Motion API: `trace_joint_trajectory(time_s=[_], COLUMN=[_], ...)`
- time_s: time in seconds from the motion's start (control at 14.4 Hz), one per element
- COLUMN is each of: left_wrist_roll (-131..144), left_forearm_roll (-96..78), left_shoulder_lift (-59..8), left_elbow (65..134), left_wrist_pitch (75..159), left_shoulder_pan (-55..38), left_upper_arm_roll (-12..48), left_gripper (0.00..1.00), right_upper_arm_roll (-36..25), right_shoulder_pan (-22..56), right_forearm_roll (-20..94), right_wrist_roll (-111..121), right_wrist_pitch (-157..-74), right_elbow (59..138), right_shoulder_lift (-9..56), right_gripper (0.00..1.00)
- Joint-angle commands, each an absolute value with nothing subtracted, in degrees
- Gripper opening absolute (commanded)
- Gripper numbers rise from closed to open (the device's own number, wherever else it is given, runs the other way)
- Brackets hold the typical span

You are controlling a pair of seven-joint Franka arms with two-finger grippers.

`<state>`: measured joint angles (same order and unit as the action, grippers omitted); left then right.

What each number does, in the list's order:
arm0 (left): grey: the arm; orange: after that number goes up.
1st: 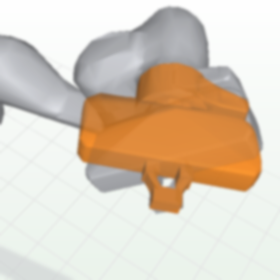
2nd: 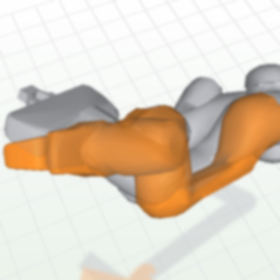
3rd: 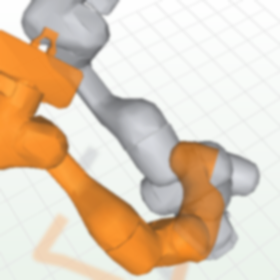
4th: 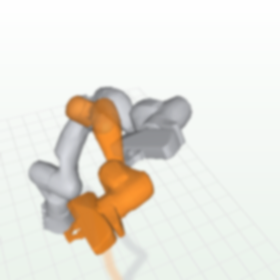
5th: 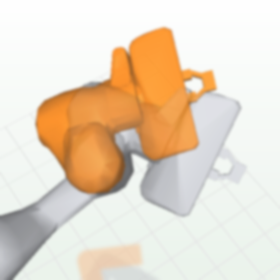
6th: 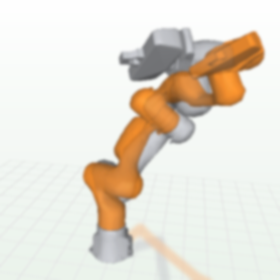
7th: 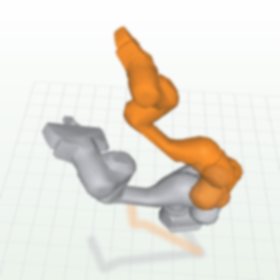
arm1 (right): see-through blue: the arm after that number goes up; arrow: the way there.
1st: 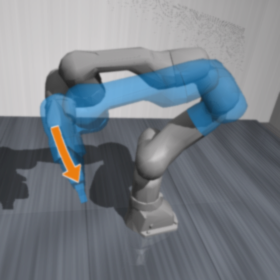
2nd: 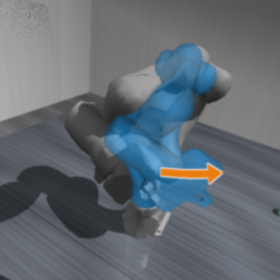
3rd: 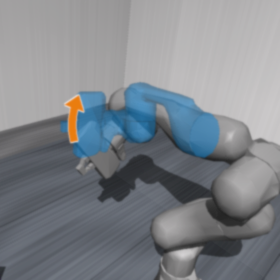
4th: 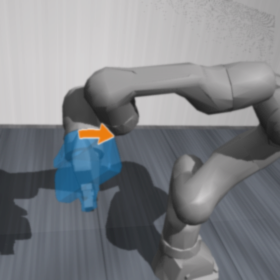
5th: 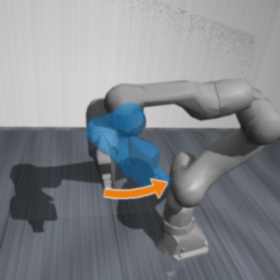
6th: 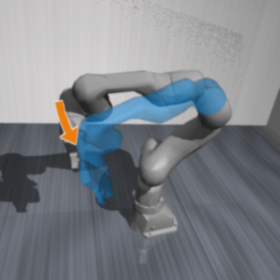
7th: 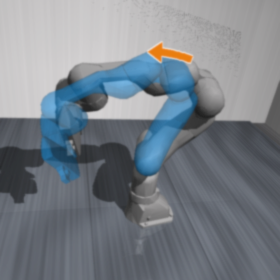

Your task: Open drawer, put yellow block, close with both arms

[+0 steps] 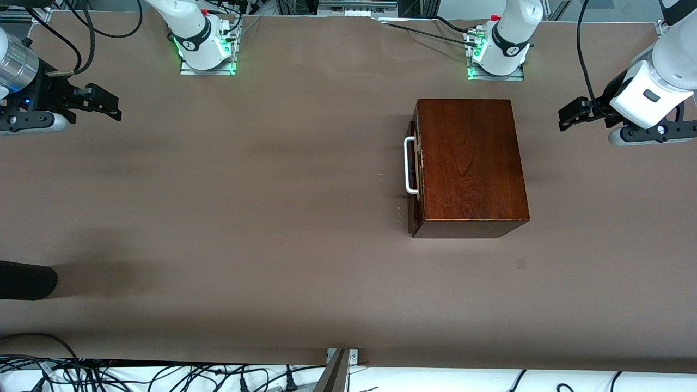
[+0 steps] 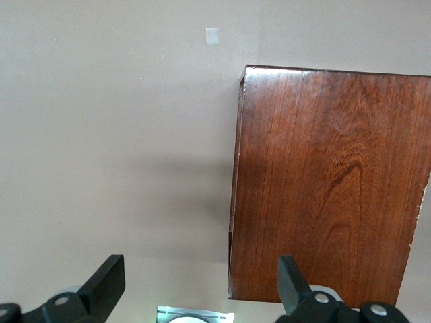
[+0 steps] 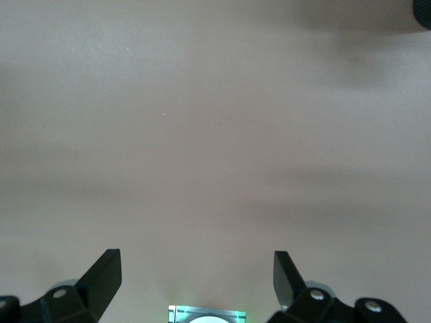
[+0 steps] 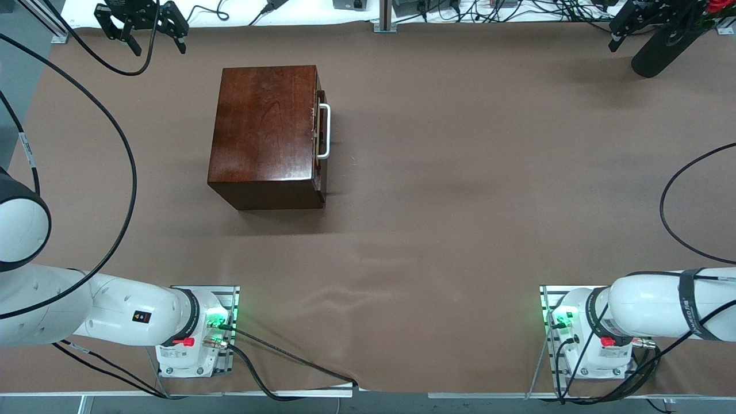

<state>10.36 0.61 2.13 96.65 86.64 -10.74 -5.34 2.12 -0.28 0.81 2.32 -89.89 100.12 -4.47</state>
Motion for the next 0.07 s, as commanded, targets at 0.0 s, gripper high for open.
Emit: trace_joint_trajectory(time_s=[0.0], left_wrist_roll=[9.1], left_forearm_roll=[-0.8], left_shoulder_lift=[3.9], left_elbow=[98.1], left_wrist_pitch=[87.5], left_shoulder_pan=[-10.7], left_upper_arm_roll=[-5.7], left_gripper=[1.00], right_upper_arm_roll=[2.1], right_shoulder_pan=[-0.6], right_forearm_roll=[1.8], right_wrist_roll=[3.4], right_wrist_pitch=[-90.6], right_elbow=[101.4], right_shoulder_lift=[-5.7], right_gripper=[1.00])
